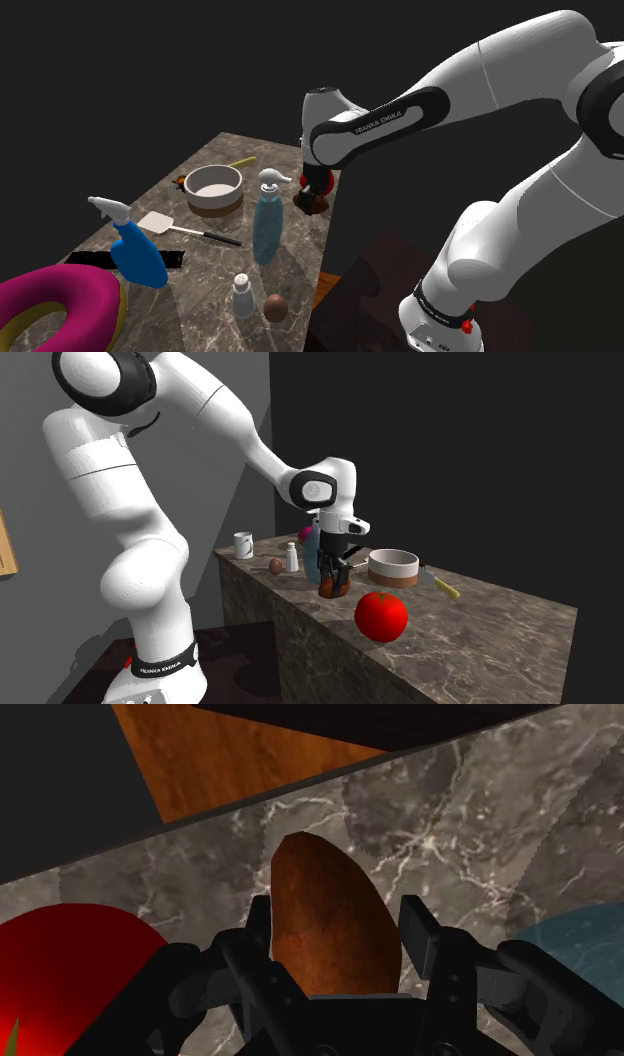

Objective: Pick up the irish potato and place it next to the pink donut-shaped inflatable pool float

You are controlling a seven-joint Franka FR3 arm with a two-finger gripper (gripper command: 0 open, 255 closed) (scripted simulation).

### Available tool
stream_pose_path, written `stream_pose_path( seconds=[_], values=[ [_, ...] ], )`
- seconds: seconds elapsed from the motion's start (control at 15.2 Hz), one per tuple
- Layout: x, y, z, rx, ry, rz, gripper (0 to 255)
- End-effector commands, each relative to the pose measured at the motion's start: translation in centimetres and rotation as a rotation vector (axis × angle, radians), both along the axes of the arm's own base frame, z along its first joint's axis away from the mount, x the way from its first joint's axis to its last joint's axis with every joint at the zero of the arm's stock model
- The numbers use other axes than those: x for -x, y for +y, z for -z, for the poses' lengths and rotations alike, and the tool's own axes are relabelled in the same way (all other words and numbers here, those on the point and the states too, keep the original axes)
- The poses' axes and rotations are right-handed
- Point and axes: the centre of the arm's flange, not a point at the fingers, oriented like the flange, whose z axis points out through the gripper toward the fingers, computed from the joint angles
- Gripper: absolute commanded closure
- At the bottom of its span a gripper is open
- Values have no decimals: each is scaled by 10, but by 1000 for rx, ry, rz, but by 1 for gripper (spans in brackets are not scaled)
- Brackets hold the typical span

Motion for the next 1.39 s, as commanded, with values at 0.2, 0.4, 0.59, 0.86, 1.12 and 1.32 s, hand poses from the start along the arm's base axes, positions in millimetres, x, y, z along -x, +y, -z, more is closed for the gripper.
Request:
stream_pose_path(
  seconds=[0.2,0.4,0.59,0.86,1.12,1.32],
  values=[
    [0,0,-27,0,1,0,255],
    [0,0,-43,0,1,0,255],
    [0,0,-58,0,1,0,255],
    [0,0,-80,0,1,0,255],
    [0,0,-101,0,1,0,255],
    [0,0,-117,0,1,0,255]
  ],
)
